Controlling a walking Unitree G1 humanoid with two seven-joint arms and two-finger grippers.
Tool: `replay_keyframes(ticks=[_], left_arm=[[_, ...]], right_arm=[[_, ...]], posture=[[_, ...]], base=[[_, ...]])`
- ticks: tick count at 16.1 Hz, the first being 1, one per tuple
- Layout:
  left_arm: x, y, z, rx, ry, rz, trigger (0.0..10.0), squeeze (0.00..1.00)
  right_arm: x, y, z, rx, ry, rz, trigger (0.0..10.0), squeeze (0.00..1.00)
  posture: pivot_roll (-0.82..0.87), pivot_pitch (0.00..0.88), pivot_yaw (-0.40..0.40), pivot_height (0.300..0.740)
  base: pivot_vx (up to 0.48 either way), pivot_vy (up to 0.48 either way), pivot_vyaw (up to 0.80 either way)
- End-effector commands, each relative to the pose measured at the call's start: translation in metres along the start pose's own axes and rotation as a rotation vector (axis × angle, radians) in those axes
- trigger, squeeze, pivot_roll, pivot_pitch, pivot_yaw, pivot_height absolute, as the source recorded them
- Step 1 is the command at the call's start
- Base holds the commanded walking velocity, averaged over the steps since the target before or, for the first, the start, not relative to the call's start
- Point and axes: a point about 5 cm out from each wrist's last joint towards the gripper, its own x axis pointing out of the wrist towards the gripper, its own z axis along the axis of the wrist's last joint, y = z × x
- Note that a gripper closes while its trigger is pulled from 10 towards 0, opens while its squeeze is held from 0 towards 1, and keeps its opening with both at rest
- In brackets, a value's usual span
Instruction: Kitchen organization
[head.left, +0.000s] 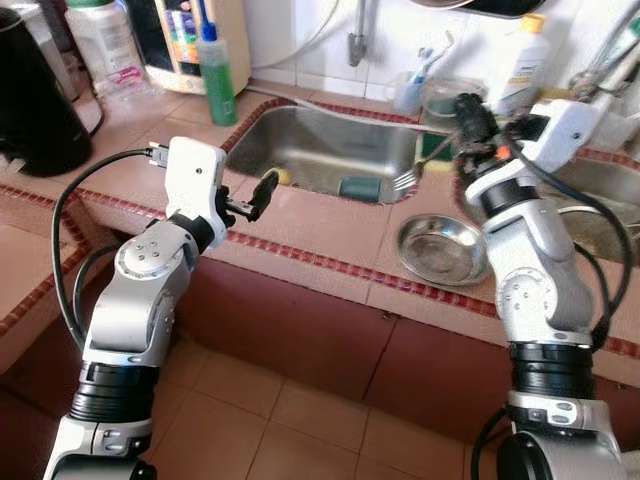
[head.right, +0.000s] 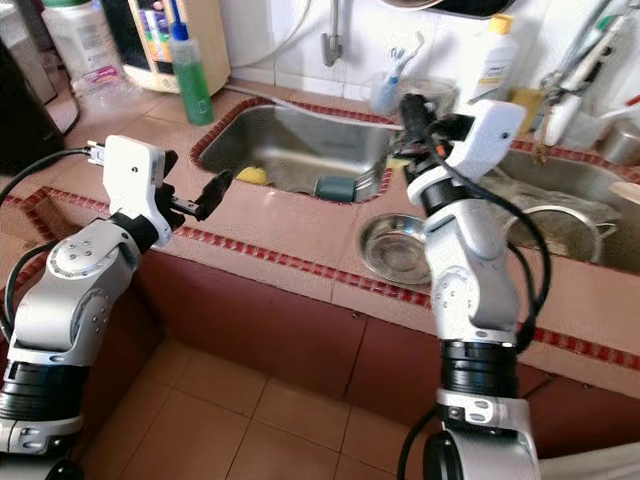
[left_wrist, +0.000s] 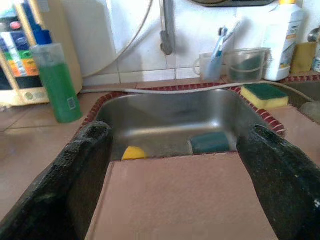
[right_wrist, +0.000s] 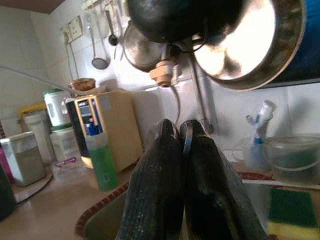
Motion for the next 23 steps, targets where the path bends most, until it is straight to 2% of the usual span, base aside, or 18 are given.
replay_keyframes(ticks=[1, 6, 11, 21, 23], left_arm=[[-0.0016, 0.0009, 0.0005, 0.007, 0.007, -0.008, 10.0, 0.00], [-0.0020, 0.0010, 0.0009, 0.012, 0.006, -0.012, 10.0, 0.00], [-0.0028, -0.0007, 0.0034, 0.059, -0.007, -0.038, 10.0, 0.00], [-0.0022, -0.0020, 0.0066, 0.078, -0.016, -0.068, 10.0, 0.00], [-0.0021, -0.0022, 0.0066, 0.079, -0.016, -0.069, 10.0, 0.00]], right_arm=[[0.0010, 0.0047, 0.0035, 0.006, -0.021, 0.020, 10.0, 0.00], [0.0011, 0.0053, 0.0034, 0.010, -0.023, 0.020, 10.0, 0.00], [0.0001, 0.0034, 0.0018, 0.003, -0.016, 0.016, 10.0, 0.00], [-0.0008, -0.0001, 0.0021, -0.001, -0.013, -0.003, 10.0, 0.00], [-0.0005, -0.0004, 0.0015, 0.013, -0.008, -0.005, 10.0, 0.00]], posture=[[-0.02, 0.043, 0.011, 0.740], [-0.02, 0.043, 0.012, 0.740], [-0.02, 0.051, 0.013, 0.740], [-0.02, 0.072, 0.020, 0.740], [-0.02, 0.072, 0.019, 0.740]], base=[[0.000, 0.450, 0.00], [0.000, 0.448, 0.00], [0.000, 0.000, 0.00], [0.442, 0.000, 0.00], [0.454, 0.000, -0.61]])
